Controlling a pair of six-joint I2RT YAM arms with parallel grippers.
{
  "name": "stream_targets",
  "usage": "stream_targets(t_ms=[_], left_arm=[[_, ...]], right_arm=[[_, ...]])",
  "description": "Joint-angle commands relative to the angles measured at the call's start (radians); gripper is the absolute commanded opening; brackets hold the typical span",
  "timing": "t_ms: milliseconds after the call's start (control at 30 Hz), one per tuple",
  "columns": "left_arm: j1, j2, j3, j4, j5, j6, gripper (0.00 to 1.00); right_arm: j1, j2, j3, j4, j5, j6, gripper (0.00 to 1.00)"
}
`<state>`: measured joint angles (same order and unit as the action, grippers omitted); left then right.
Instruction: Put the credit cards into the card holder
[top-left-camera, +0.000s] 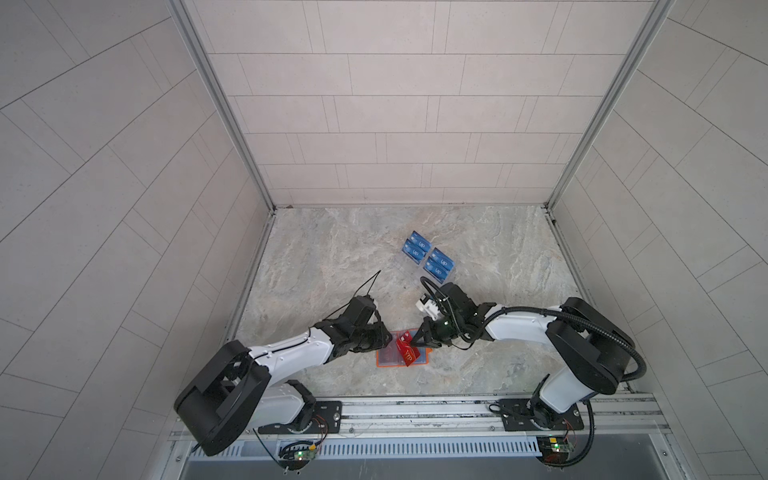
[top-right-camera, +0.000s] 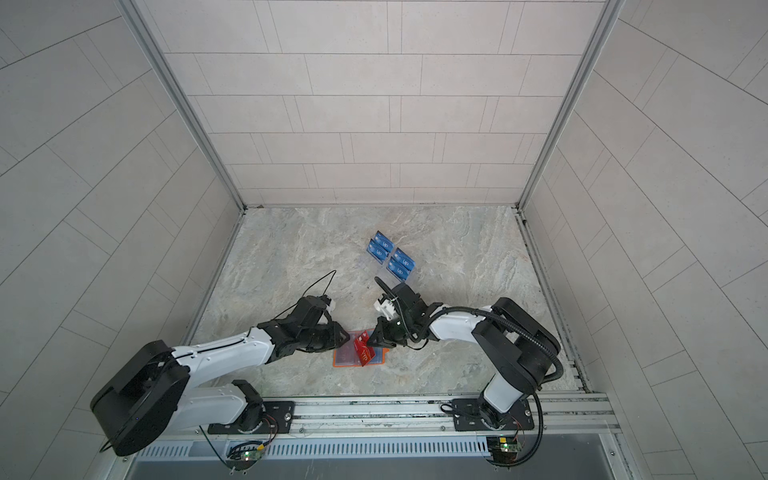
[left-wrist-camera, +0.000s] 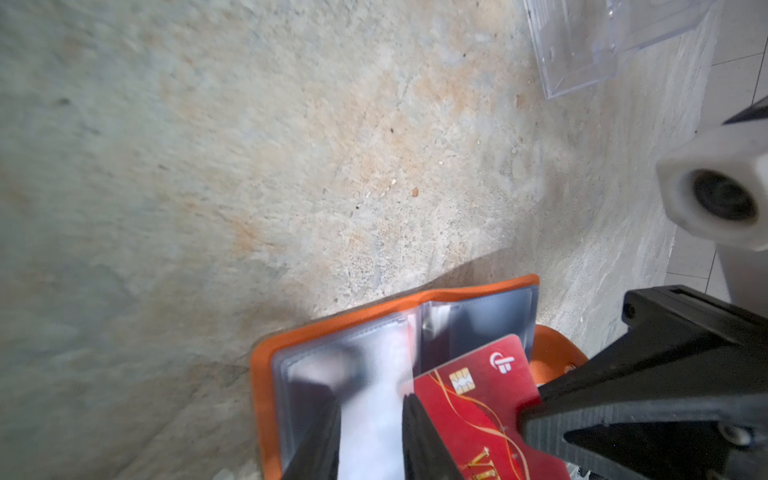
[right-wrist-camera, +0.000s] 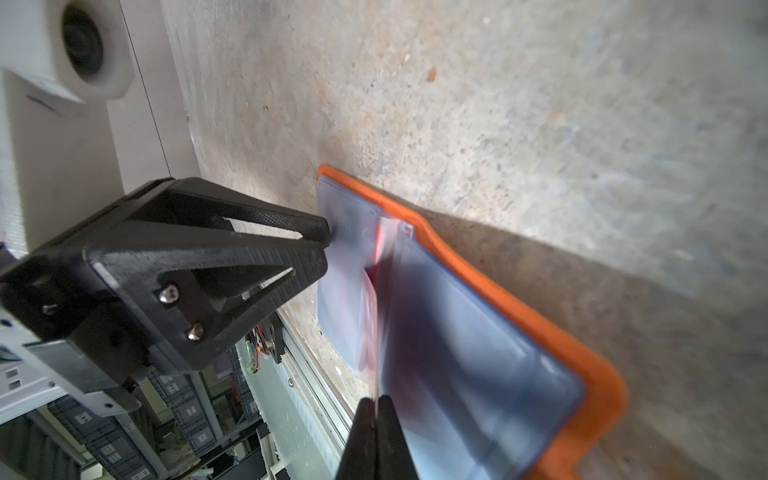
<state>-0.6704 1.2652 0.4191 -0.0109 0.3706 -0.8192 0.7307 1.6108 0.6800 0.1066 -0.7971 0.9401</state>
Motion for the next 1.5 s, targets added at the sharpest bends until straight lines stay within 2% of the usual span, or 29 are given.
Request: stream_targets(t_ms=[0,567,1133,1333,1467], left_arm=[[-0.004,0.004,-0.023,-0.013,0.001,-0.003,0.31],[-0.004,-0.016,-0.042,-0.006,-0.002,-0.016,0.31],[-0.005,-0.018,-0.053,0.006,0.004,-0.024,0.3],[-0.005,-0.02,-0.059,0.01,0.006,-0.027,0.29],[-0.004,-0.025,-0.055,0.012,0.013,-0.036,0.29]], right_arm=[[0.009,0.016,-0.005,0.036,0.015,0.028,0.0],[0.039,0.049,-0.029,0.097,0.153,0.055,0.0],[0.091,0.11,-0.051,0.209,0.249,0.141,0.0],[0.1,0.112,-0.095,0.309,0.294,0.214,0.0],[0.118,0.1,-0.102,0.314,0.332,0.237,0.0]])
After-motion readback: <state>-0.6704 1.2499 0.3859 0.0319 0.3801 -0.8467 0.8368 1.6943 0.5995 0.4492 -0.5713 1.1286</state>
